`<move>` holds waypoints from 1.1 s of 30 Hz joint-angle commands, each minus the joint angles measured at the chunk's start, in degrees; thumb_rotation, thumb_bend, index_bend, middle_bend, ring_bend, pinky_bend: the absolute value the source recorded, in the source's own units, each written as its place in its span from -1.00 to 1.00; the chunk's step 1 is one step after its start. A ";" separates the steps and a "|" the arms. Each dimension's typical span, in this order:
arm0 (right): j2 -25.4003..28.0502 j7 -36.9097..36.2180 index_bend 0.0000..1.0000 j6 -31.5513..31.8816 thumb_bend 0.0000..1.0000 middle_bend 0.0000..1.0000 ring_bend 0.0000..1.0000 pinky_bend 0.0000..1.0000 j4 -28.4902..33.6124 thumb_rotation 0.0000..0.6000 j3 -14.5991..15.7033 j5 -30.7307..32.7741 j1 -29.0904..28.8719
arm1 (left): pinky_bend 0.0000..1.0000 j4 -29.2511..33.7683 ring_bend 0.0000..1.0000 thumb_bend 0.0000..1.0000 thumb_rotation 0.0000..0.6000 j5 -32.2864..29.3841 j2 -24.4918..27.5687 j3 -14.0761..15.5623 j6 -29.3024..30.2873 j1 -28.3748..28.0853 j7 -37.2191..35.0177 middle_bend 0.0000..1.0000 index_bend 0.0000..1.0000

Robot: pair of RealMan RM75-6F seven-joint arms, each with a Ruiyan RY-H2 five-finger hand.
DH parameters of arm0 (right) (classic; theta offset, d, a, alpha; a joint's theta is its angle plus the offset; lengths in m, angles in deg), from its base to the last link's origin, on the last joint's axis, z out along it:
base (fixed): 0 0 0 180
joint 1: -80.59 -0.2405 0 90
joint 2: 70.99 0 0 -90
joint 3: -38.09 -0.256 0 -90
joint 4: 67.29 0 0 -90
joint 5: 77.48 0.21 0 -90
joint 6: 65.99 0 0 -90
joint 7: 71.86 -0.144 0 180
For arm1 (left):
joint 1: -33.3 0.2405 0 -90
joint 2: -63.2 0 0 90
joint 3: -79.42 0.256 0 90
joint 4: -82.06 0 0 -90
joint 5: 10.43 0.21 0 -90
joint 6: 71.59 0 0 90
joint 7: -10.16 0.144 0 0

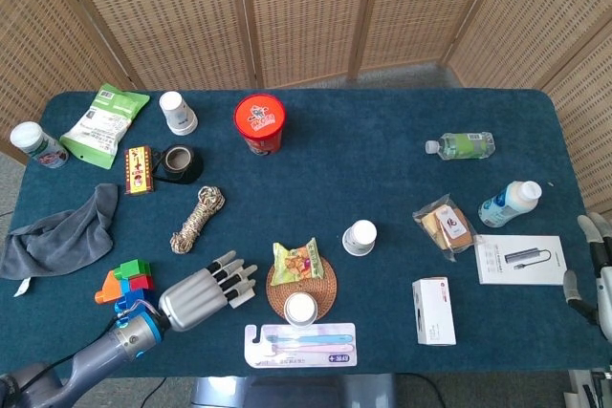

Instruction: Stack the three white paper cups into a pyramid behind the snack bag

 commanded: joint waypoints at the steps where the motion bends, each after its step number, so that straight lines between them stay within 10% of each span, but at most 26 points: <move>1: 0.08 -0.20 -1.00 0.15 0.06 -1.00 -1.00 -1.00 -0.09 1.00 -0.01 -0.04 0.12 | -1.00 -0.35 -1.00 -0.16 1.00 -0.50 -0.88 0.20 0.19 -0.21 0.78 -1.00 -1.00; 20: 0.44 -2.04 -1.00 0.71 0.06 -1.00 -1.00 -1.00 -0.81 1.00 0.30 -0.32 1.18 | -1.00 -4.39 -1.00 -0.17 1.00 -3.09 -6.38 1.37 1.12 -1.57 3.49 -1.00 -0.98; 33: 1.16 -3.34 -1.00 0.12 0.07 -1.00 -1.00 -1.00 -0.12 1.00 0.54 -0.67 1.31 | -1.00 -10.24 -1.00 -0.17 1.00 1.53 -10.61 2.95 7.61 -1.05 -1.85 -1.00 -0.41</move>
